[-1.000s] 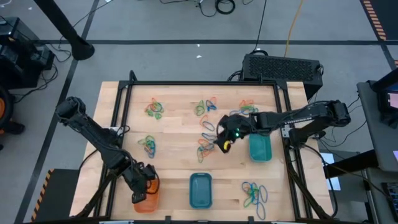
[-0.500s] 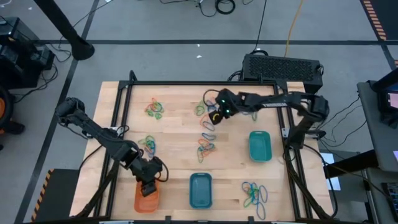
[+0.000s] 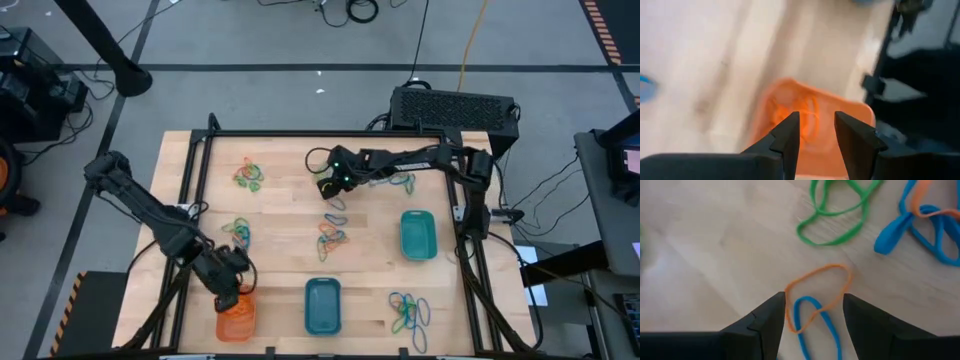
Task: Sort rubber bands into baskets
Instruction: Put the orange rubber band into the orange bin
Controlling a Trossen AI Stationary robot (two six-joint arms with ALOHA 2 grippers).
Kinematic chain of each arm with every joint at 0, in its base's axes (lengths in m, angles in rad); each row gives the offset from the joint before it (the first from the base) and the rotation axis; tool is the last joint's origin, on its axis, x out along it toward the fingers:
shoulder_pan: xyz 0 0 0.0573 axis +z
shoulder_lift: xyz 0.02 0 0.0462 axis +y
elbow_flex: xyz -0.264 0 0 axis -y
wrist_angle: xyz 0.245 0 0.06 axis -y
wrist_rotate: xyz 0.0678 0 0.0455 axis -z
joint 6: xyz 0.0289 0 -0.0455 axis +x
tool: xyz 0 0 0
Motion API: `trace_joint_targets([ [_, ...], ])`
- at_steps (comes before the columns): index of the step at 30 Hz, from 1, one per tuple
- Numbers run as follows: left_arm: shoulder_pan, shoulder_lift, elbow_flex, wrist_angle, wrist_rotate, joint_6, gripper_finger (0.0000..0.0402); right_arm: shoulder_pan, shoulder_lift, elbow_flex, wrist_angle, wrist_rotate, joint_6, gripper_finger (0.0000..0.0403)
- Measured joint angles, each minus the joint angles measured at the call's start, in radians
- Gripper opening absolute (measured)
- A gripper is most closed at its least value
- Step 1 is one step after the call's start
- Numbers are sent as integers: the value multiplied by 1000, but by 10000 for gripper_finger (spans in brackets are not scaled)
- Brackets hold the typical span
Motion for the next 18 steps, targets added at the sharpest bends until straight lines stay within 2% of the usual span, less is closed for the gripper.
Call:
trace_joint_targets([
  [3,-6,-52,0,-35,-115,25,129,16,23,6,-20,43,5,192],
  [9,1,-102,1,-59,-275,114,129,45,36,7,-26,136,26,178],
  [12,9,-103,1,-59,-313,150,129,53,36,7,-4,158,41,157],
  [18,34,-103,1,-61,-323,215,129,72,69,10,5,179,76,104],
])
